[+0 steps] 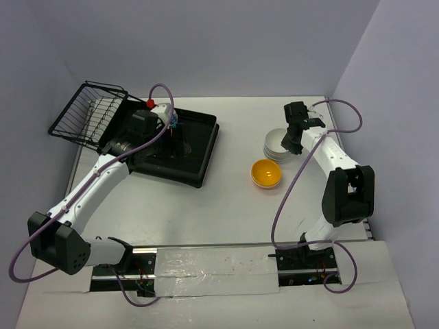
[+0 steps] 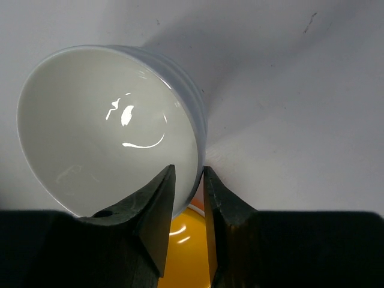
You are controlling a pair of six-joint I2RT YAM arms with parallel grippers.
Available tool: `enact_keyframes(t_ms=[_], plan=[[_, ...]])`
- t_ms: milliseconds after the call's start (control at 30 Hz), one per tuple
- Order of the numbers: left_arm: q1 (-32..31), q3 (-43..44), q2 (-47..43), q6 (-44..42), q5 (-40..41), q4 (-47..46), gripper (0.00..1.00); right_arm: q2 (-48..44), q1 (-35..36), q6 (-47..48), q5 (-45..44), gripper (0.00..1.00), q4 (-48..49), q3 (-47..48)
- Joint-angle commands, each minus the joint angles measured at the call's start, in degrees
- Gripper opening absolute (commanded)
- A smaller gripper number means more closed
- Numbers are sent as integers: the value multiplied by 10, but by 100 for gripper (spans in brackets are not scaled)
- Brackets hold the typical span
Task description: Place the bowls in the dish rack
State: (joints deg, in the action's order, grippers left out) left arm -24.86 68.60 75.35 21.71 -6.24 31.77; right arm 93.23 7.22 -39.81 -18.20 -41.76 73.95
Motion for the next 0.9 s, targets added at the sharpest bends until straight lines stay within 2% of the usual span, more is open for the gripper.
enact_keyframes(t_ms=[0, 100, 133, 233, 567, 867], plan=[[-3, -6, -11, -9, -13, -6, 98, 3, -5, -14, -23, 28, 14, 23], [-3, -6, -10, -10, -18, -5, 98, -4, -4, -14, -32, 19, 15, 19], [-3, -6, -10, -10, -19, -6, 98, -8, -5, -13, -34, 11, 15, 17], [-3, -6, -11, -9, -20, -7, 98, -23, -5, -5, -42, 0, 13, 20], [-6, 14, -3, 1, -47, -11, 98, -124, 14, 62, -47, 0, 37, 26], [-49, 33, -20, -75, -68, -30, 98, -171, 107, 141, 15, 0, 26, 51]])
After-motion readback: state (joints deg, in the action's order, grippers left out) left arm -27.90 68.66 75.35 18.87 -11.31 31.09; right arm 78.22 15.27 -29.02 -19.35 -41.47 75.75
